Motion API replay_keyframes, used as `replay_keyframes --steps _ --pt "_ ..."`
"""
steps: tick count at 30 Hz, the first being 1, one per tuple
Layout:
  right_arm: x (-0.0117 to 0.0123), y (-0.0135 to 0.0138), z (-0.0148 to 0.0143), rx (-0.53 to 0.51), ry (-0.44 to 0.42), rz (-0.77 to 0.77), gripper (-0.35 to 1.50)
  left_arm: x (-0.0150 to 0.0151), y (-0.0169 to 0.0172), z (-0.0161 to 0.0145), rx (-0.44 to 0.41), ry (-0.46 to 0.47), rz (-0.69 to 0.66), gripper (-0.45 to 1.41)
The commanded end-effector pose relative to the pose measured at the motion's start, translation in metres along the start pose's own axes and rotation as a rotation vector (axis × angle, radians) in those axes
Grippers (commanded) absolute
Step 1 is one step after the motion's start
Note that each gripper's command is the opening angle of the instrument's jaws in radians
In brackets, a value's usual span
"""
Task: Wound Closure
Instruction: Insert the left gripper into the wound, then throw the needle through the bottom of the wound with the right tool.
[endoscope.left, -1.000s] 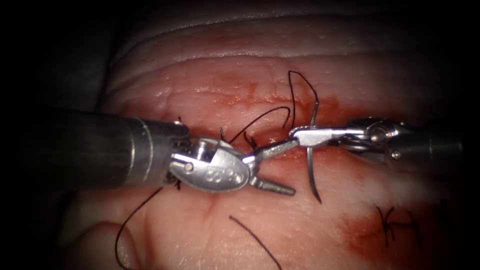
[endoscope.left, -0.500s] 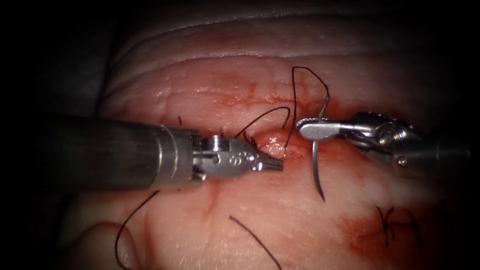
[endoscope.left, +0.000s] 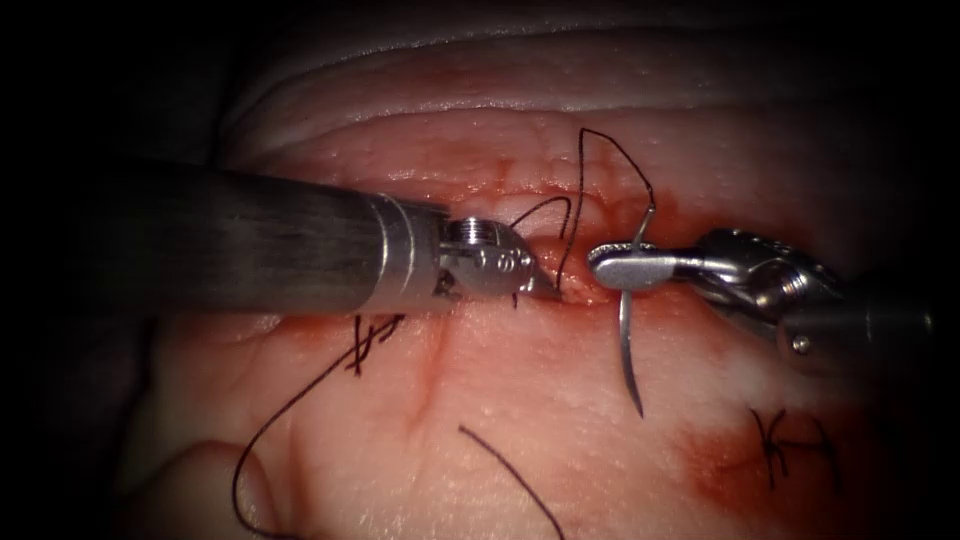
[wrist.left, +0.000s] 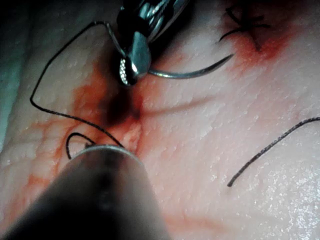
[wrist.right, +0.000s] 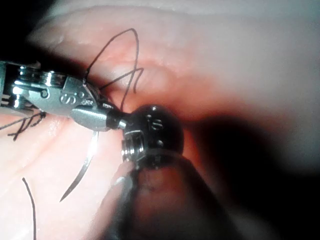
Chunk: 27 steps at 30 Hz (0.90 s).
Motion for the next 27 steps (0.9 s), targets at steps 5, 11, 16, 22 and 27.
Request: replay_keyframes --steps 5,11,16,22,27 --pt "-0.0006 0.0005 0.0006 -0.002 0.002 -0.047 -0.35 -0.0010 0.0010 0.0028 -0.104 -0.133 -0.009 -0.45" --pt "-0.0004 0.0010 0.0008 -0.008 0.013 -0.130 -0.35 -0.0015 0.0026 0.0040 -0.211 -0.171 -0.011 -0.42" --pt "-0.0003 0.0019 0.0016 -0.026 0.036 -0.264 -0.35 -0.0013 0.0026 0.0036 -0.217 -0.168 -0.028 -0.01" --pt "-0.0007 0.0040 0.0029 -0.056 0.110 -0.526 -0.35 -0.0013 0.0032 0.0027 -0.218 -0.135 -0.031 0.46" --pt "-0.0010 0.0050 0.0035 -0.081 0.149 -0.740 -0.35 -0.0018 0.0036 0.0023 -0.209 -0.118 -0.055 0.53"
